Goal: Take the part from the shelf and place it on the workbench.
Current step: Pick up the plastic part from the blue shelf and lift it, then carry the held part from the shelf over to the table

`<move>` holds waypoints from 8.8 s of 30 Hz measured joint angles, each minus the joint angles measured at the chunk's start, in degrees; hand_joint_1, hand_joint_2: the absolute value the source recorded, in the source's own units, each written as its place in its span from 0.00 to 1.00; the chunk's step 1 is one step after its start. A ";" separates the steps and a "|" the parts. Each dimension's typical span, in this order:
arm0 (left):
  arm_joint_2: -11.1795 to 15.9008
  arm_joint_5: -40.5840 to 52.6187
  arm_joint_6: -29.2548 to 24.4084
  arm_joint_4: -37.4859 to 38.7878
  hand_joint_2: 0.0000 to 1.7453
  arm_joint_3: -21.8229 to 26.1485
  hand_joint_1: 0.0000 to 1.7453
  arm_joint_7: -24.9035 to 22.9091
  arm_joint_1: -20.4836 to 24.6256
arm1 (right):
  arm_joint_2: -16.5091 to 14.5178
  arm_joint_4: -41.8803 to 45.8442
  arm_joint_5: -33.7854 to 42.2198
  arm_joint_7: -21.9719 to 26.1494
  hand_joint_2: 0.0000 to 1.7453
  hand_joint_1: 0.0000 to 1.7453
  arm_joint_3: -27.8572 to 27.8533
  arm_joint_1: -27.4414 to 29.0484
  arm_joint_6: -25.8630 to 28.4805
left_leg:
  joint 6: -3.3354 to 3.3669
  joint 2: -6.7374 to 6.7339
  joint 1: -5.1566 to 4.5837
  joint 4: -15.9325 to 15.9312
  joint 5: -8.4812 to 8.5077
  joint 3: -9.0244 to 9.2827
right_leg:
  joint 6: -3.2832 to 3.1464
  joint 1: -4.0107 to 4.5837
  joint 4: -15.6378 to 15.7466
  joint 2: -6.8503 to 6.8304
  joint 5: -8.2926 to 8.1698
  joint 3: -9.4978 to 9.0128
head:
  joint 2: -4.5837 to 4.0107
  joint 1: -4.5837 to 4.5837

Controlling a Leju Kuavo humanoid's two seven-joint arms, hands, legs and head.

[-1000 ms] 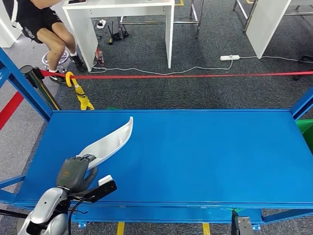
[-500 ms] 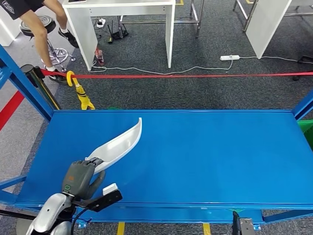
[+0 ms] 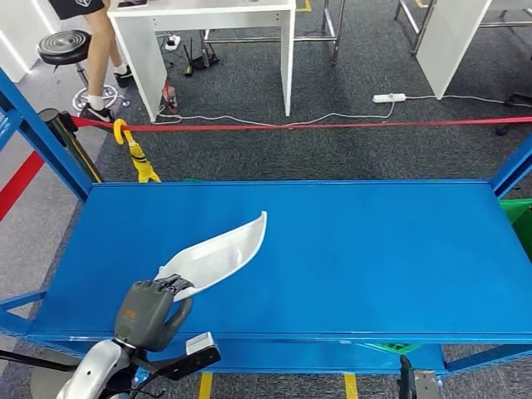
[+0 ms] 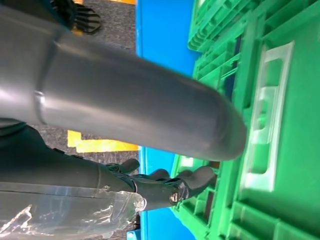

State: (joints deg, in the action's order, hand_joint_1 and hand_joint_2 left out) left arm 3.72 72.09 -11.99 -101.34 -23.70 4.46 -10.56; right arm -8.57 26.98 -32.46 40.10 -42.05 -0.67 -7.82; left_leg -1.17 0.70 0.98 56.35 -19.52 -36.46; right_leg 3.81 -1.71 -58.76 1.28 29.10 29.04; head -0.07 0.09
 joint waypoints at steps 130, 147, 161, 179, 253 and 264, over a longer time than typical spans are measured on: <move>-7.58 -19.77 0.00 11.51 1.00 2.49 1.00 13.26 3.02 | -10.13 17.39 -3.16 0.02 0.00 0.00 -26.83 3.73 -5.62 | 0.48 -1.26 -1.07 15.36 -16.06 0.28 | -2.71 1.31 2.62 0.00 -5.53 4.23 | 0.00 0.70; -7.87 -26.30 0.37 12.99 1.00 3.49 1.00 17.54 3.78 | -10.91 17.89 -3.66 -0.02 0.00 0.00 -27.61 3.99 -5.31 | 2.39 -2.89 -0.64 0.54 -7.26 5.82 | 0.53 1.02 -14.81 -1.06 0.69 13.17 | 0.00 1.46; -8.15 -27.94 -0.16 13.06 1.00 3.52 1.00 19.64 4.15 | -11.30 18.00 -2.90 0.02 0.00 0.00 -27.54 4.21 -4.41 | 0.11 -1.17 -0.87 16.82 -15.52 -1.36 | -3.04 1.50 1.30 0.79 -5.36 5.18 | 0.00 1.19; -8.53 -27.29 0.27 14.79 1.00 3.48 1.00 19.31 4.67 | -11.63 17.82 -0.22 -0.02 0.00 0.00 -27.36 4.96 -3.34 | 2.23 -3.85 -0.55 0.34 -7.16 6.09 | 0.59 0.96 -10.26 -1.78 -1.70 11.04 | 0.00 2.05; -9.53 -28.02 3.48 17.19 1.00 3.42 1.00 20.61 6.66 | -12.05 17.75 2.45 0.04 0.00 0.00 -25.39 5.79 -3.99 | -0.44 -1.38 -0.93 13.20 -10.65 5.51 | -4.34 2.29 1.71 -0.86 -5.56 6.48 | -0.03 1.00; -9.21 -26.59 3.42 17.20 1.00 3.30 1.00 20.57 6.33 | -12.10 17.76 2.81 0.00 0.00 0.00 -24.86 5.53 -3.83 | 0.01 1.83 -1.02 0.96 0.07 -6.70 | -3.40 2.35 2.14 5.57 5.85 -5.41 | -0.02 0.16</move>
State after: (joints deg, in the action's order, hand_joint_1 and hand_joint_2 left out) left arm -5.49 45.50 -8.58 -84.15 -20.40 25.03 -4.23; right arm -20.67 44.75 -29.65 40.10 -66.91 4.86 -11.65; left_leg -1.16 2.53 -0.05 57.31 -19.45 -43.16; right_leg 0.41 0.64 -56.61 6.85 34.95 23.64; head -0.09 0.26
